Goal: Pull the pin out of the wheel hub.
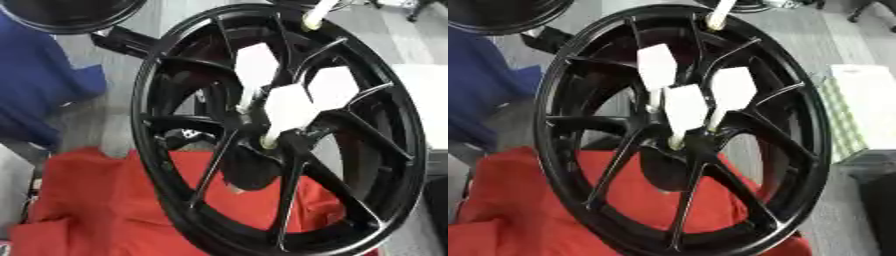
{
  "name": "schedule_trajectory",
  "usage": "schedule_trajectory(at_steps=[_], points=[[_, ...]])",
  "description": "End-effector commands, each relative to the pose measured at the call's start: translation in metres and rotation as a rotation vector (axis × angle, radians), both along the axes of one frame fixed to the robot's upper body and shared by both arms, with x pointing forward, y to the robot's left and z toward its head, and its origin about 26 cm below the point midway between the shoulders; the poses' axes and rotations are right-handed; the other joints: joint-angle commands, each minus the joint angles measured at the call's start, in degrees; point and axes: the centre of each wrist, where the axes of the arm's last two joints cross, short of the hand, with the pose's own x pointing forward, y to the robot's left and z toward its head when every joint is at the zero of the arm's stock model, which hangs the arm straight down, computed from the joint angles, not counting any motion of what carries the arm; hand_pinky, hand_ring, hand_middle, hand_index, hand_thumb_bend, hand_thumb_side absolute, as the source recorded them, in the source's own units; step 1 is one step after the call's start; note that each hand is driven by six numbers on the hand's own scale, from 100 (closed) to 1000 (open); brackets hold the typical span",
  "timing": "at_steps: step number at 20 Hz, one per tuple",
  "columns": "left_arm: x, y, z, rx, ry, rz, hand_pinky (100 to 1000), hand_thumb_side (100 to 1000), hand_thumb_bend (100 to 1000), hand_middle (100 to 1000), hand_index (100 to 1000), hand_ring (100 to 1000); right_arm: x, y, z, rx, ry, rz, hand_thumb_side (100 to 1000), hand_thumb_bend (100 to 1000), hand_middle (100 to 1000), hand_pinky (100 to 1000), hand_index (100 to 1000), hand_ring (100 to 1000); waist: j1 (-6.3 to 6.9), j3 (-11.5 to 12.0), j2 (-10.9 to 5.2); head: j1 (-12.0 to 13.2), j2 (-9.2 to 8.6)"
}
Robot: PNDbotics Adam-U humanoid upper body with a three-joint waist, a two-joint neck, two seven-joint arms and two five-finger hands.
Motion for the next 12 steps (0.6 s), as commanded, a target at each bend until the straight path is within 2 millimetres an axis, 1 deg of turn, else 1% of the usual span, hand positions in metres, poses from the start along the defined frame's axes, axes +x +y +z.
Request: schedule_trajectory(at_steps=[1,3,5,9,10,11,12], points=[[-0.005,0.006,0.013,0.031,-0.033,0.025,718,692,581,807,844,755,-0.017,-0.040,0.022,0.059,-0.117,-0.145,100,247,218,829,324,624,0.68,-0.3,-1.97,0.5,-0.34],[-0.005,0.007,0.012,0.028,-0.033,0.031,718,692,582,807,844,755,-0.017,-0.071,0.018,0.102,-0.146,-0.269,100,257,234,831,336,628,0.92,-0.6,-1.94,0.8,-0.45],[-0.005,0.009,0.011,0.025,-0.032,0.037,718,693,581,807,844,755,-0.016,-0.104,0.010,0.144,-0.161,-0.397,100,255,237,823,338,617,1.18,-1.1,-1.97,1.1,-0.58],[-0.006,0.011,0.009,0.019,-0.030,0.049,718,693,579,807,844,755,-0.017,-0.167,-0.012,0.260,-0.202,-0.644,100,284,248,817,349,613,1.76,-1.8,-2.02,1.7,-0.86],[-0.006,0.012,0.008,0.017,-0.031,0.050,718,693,580,807,844,755,-0.018,-0.181,-0.019,0.281,-0.210,-0.705,100,181,253,815,351,612,1.85,-1.9,-2.05,1.9,-0.87],[-0.006,0.012,0.008,0.016,-0.030,0.051,718,693,579,807,844,755,-0.019,-0.193,-0.025,0.297,-0.216,-0.754,100,295,256,814,356,614,1.93,-2.1,-2.06,2.0,-0.91],[-0.006,0.013,0.008,0.015,-0.030,0.054,718,693,578,808,844,755,-0.020,-0.203,-0.032,0.312,-0.221,-0.805,100,293,261,812,361,614,1.99,-2.2,-2.06,2.1,-0.97]])
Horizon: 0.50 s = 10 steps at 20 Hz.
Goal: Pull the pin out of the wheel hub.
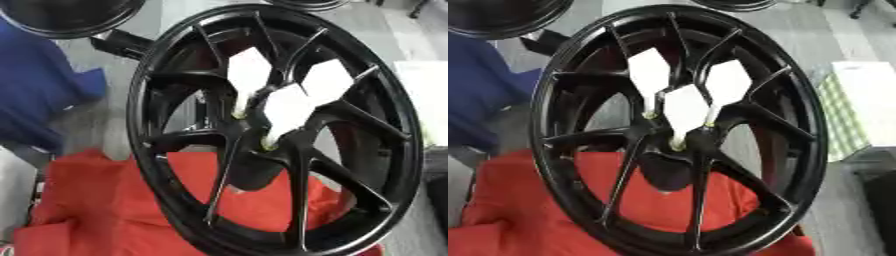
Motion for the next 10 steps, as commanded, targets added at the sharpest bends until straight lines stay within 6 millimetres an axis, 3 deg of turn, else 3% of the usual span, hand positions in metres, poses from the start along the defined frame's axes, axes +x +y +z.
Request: schedule_trajectory(at_steps=[1,3,4,6,10], points=[[-0.004,0.006,0.012,0.030,-0.029,0.025,718,694,578,808,844,755,-0.015,-0.034,0.010,0.011,-0.079,-0.170,100,290,269,809,368,615,0.12,-0.3,-1.96,0.4,-0.99],[-0.004,0.006,0.012,0.027,-0.029,0.027,718,694,576,807,844,755,-0.017,-0.050,0.000,0.041,-0.082,-0.242,100,309,301,807,396,631,0.22,-0.5,-1.97,0.5,-1.14],[-0.004,0.006,0.012,0.026,-0.029,0.028,718,695,583,808,844,756,-0.018,-0.056,-0.005,0.053,-0.080,-0.277,100,320,425,809,508,686,0.27,-0.5,-2.00,0.5,-1.16],[-0.004,0.006,0.012,0.026,-0.029,0.028,718,695,576,808,844,755,-0.019,-0.064,-0.011,0.068,-0.070,-0.322,100,348,520,815,607,728,0.37,-0.6,-2.06,0.5,-1.18],[-0.004,0.006,0.012,0.026,-0.030,0.027,718,695,576,808,844,755,-0.019,-0.065,-0.013,0.073,-0.063,-0.338,100,348,520,815,607,728,0.40,-0.6,-2.09,0.5,-1.18]])
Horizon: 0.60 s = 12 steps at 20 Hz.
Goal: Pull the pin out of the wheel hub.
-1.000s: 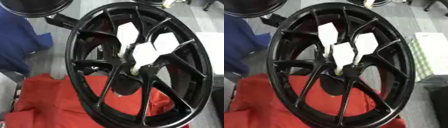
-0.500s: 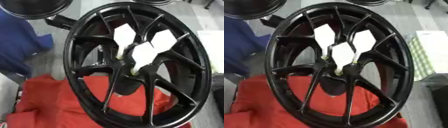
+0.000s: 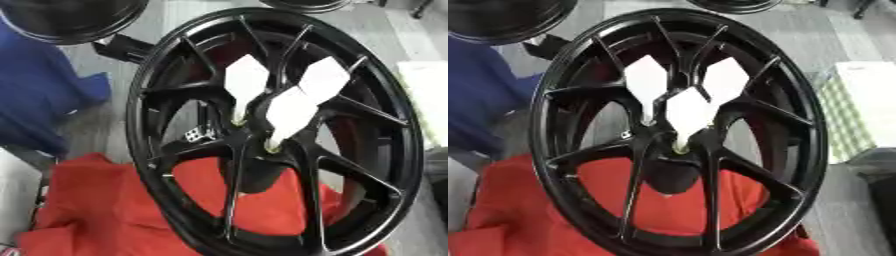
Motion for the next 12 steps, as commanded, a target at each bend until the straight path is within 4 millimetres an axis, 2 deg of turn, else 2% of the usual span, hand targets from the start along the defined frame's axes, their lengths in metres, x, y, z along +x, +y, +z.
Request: schedule_trajectory(at_steps=[1,2,5,8,10,12], points=[[-0.004,0.004,0.013,0.032,-0.031,0.015,718,695,576,808,844,755,-0.008,-0.004,0.018,-0.035,-0.029,-0.034,100,348,520,815,607,728,-0.02,-0.1,-1.73,0.1,-0.73],[-0.004,0.003,0.013,0.032,-0.031,0.013,718,694,579,808,844,756,-0.007,-0.002,0.017,-0.034,-0.027,-0.028,426,189,892,861,911,897,0.02,0.0,-1.74,0.1,-0.78],[-0.004,0.002,0.014,0.030,-0.032,0.006,718,694,578,808,844,756,-0.002,0.012,0.022,-0.044,-0.038,0.010,395,188,887,859,905,894,0.06,0.2,-1.81,-0.2,-0.86],[-0.003,0.002,0.014,0.029,-0.031,0.003,718,695,577,808,844,757,0.000,0.027,0.030,-0.065,-0.057,0.049,274,212,891,860,901,895,-0.01,0.3,-1.87,-0.3,-0.86],[-0.003,0.001,0.014,0.029,-0.030,0.000,718,694,577,809,844,757,0.002,0.038,0.036,-0.078,-0.069,0.087,260,205,895,862,900,895,-0.09,0.4,-1.96,-0.4,-0.81],[-0.003,0.001,0.014,0.029,-0.029,-0.003,717,694,576,809,844,757,0.003,0.047,0.040,-0.084,-0.074,0.112,285,195,867,854,883,883,-0.18,0.5,-2.04,-0.5,-0.77]])
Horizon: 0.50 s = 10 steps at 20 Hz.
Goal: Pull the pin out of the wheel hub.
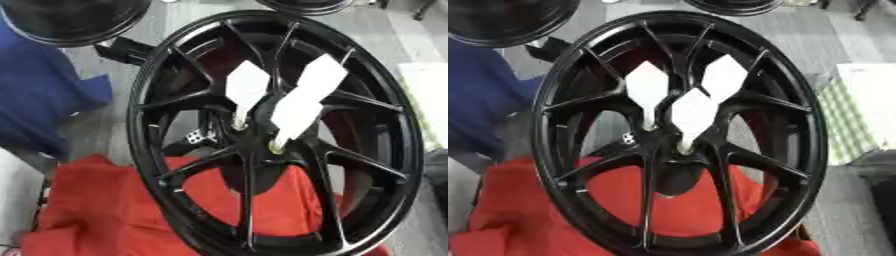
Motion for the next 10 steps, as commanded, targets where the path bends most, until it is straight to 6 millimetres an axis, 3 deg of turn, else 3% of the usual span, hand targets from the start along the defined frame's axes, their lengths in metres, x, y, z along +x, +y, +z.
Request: schedule_trajectory(at_steps=[1,6,10], points=[[-0.003,0.001,0.013,0.032,-0.029,0.000,716,694,576,809,844,757,-0.004,0.015,0.022,-0.053,-0.037,0.027,303,188,856,852,876,877,-0.13,0.1,-1.82,-0.3,-0.68],[-0.002,-0.001,0.015,0.032,-0.031,-0.009,717,694,576,809,844,757,-0.002,0.047,0.031,-0.117,-0.101,0.119,372,100,766,829,811,808,-0.20,0.5,-2.00,-0.6,-0.62],[-0.002,-0.002,0.016,0.033,-0.035,-0.013,716,692,576,810,844,757,-0.002,0.074,0.037,-0.109,-0.184,0.213,528,100,722,804,767,764,-0.29,0.8,-2.16,-0.8,-0.47]])
